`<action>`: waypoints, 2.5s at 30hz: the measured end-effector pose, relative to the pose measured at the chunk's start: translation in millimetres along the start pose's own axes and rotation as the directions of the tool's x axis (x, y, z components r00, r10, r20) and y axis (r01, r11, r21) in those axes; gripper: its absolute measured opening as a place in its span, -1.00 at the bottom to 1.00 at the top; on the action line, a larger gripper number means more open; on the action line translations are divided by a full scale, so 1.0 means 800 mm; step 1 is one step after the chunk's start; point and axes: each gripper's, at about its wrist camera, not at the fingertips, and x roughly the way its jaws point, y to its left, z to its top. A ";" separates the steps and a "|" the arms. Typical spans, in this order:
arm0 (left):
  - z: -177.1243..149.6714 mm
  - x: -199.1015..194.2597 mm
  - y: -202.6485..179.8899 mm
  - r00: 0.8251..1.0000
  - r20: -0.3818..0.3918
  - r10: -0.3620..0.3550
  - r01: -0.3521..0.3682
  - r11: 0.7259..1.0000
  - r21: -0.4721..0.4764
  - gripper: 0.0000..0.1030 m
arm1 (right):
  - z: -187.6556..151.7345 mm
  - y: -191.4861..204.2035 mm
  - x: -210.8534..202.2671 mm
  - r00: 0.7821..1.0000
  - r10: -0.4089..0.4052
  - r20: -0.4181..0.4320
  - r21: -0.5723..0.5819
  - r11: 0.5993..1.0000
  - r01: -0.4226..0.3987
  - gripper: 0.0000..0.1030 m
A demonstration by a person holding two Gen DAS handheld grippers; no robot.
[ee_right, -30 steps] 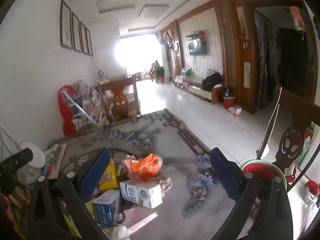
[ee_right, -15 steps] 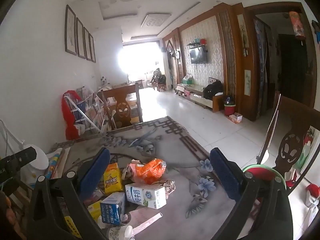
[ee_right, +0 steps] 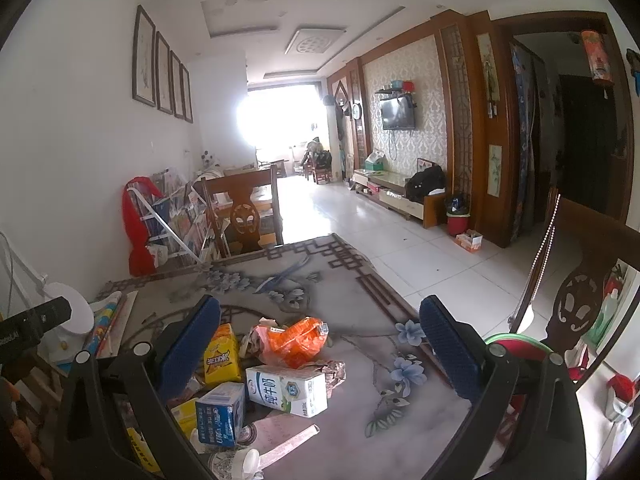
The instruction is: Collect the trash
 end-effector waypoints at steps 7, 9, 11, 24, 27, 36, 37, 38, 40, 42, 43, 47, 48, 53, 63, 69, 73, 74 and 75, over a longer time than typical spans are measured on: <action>-0.001 -0.002 -0.004 1.000 0.008 0.001 -0.001 1.000 0.008 0.90 | -0.002 -0.004 0.003 1.000 -0.001 -0.007 0.008 1.000 0.001 0.86; 0.000 -0.001 -0.004 1.000 0.006 0.001 -0.001 1.000 0.006 0.90 | -0.002 -0.005 0.004 1.000 -0.002 -0.006 0.007 1.000 0.002 0.86; -0.001 0.000 -0.003 1.000 0.007 0.001 -0.001 1.000 0.004 0.90 | -0.002 -0.006 0.004 1.000 -0.003 -0.008 0.009 1.000 0.003 0.86; -0.001 0.000 -0.003 1.000 0.005 0.000 0.000 1.000 0.003 0.90 | -0.006 -0.008 0.003 1.000 0.001 -0.012 0.009 1.000 -0.001 0.86; -0.002 0.002 -0.002 1.000 0.001 0.001 -0.001 1.000 0.005 0.90 | -0.006 -0.008 0.007 1.000 0.002 -0.017 0.006 1.000 -0.001 0.86; -0.004 0.003 0.000 1.000 -0.005 -0.002 0.002 1.000 0.004 0.90 | -0.008 -0.006 0.011 1.000 0.001 -0.025 0.003 1.000 0.000 0.86; -0.005 0.006 0.001 1.000 -0.006 -0.003 0.003 1.000 0.004 0.90 | -0.009 -0.007 0.012 1.000 0.000 -0.027 0.002 1.000 0.000 0.86; -0.008 0.008 0.003 1.000 -0.007 -0.005 0.005 1.000 0.004 0.90 | -0.009 -0.006 0.013 1.000 0.001 -0.030 0.001 1.000 -0.001 0.86; -0.012 0.006 0.006 1.000 -0.008 -0.004 0.004 1.000 0.005 0.90 | -0.009 -0.006 0.014 0.999 0.000 -0.032 0.000 1.000 0.000 0.86; -0.009 0.008 0.004 1.000 -0.010 -0.004 0.004 1.000 0.004 0.90 | -0.010 -0.006 0.016 0.999 -0.001 -0.036 -0.003 1.000 0.001 0.86; -0.011 0.006 0.006 1.000 -0.012 -0.003 0.003 1.000 0.004 0.90 | -0.011 -0.006 0.017 0.999 -0.001 -0.038 -0.003 1.000 0.001 0.86; -0.014 0.010 0.007 1.000 -0.017 -0.003 0.003 1.000 0.004 0.90 | -0.011 -0.006 0.017 0.999 0.000 -0.038 -0.005 1.000 0.000 0.86; -0.014 0.010 0.006 1.000 -0.017 -0.003 0.003 1.000 0.005 0.90 | -0.013 -0.007 0.017 0.999 0.000 -0.041 -0.007 1.000 -0.001 0.86; -0.016 0.009 0.008 1.000 -0.020 0.000 0.001 1.000 0.005 0.90 | -0.014 -0.005 0.019 0.999 0.002 -0.050 -0.011 1.000 -0.003 0.86; -0.024 0.010 0.025 0.999 -0.037 -0.021 0.024 0.997 0.074 0.90 | -0.021 -0.002 0.030 0.989 0.066 -0.132 -0.028 0.997 -0.070 0.86; -0.072 0.028 0.067 0.986 -0.153 0.065 -0.007 0.937 0.349 0.90 | -0.045 0.016 0.044 0.917 0.214 -0.337 -0.072 0.965 -0.252 0.86; -0.131 0.036 0.101 0.953 -0.275 0.123 0.030 0.870 0.492 0.90 | -0.084 0.031 0.063 0.747 0.362 -0.558 0.020 0.905 -0.424 0.86; -0.140 0.036 0.103 0.948 -0.291 0.129 0.042 0.856 0.516 0.90 | -0.090 0.031 0.063 0.721 0.377 -0.582 0.036 0.897 -0.441 0.86; -0.155 0.035 0.108 0.940 -0.312 0.139 0.059 0.835 0.547 0.90 | -0.100 0.035 0.063 0.697 0.382 -0.606 0.036 0.889 -0.456 0.86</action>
